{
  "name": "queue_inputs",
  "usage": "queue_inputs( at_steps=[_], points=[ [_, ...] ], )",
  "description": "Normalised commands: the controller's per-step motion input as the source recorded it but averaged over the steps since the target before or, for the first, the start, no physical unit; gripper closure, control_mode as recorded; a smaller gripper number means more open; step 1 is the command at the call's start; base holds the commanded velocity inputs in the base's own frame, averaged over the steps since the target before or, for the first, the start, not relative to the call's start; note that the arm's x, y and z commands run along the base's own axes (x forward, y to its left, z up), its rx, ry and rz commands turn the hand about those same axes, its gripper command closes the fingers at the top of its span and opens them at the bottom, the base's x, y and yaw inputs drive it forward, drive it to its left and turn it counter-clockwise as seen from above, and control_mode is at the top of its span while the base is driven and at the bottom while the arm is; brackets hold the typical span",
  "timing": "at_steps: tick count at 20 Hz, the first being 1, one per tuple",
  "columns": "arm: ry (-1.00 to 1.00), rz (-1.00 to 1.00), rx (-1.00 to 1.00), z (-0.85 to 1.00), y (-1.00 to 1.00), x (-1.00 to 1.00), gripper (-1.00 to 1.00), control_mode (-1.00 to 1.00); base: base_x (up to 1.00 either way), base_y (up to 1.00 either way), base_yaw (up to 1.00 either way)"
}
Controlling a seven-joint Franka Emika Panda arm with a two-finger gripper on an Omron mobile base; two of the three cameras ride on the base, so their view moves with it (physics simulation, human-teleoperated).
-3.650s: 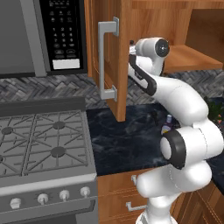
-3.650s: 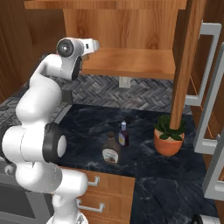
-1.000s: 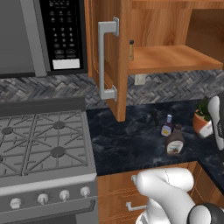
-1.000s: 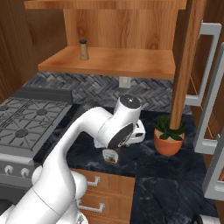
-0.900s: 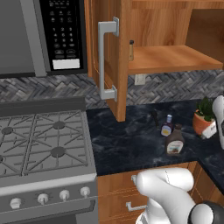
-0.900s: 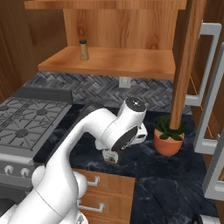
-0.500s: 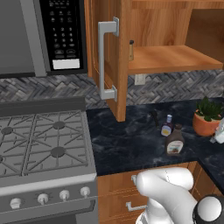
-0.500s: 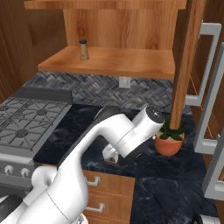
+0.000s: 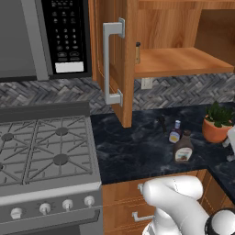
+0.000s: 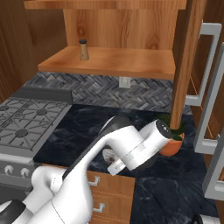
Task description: There are various items on the counter. Only move the condiments/shakers into the cabinet.
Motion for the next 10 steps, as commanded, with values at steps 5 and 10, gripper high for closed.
queue_inputs(
  at_steps=[5, 10],
  points=[
    [-0.21, 0.28, 0.09, -0.07, 0.10, -0.18, -1.00, -1.00, 0.00, 0.00, 0.00],
    [-0.15, 0.21, 0.15, -0.04, 0.06, -0.13, -1.00, -1.00, 0.00, 0.00, 0.00]
  ],
)
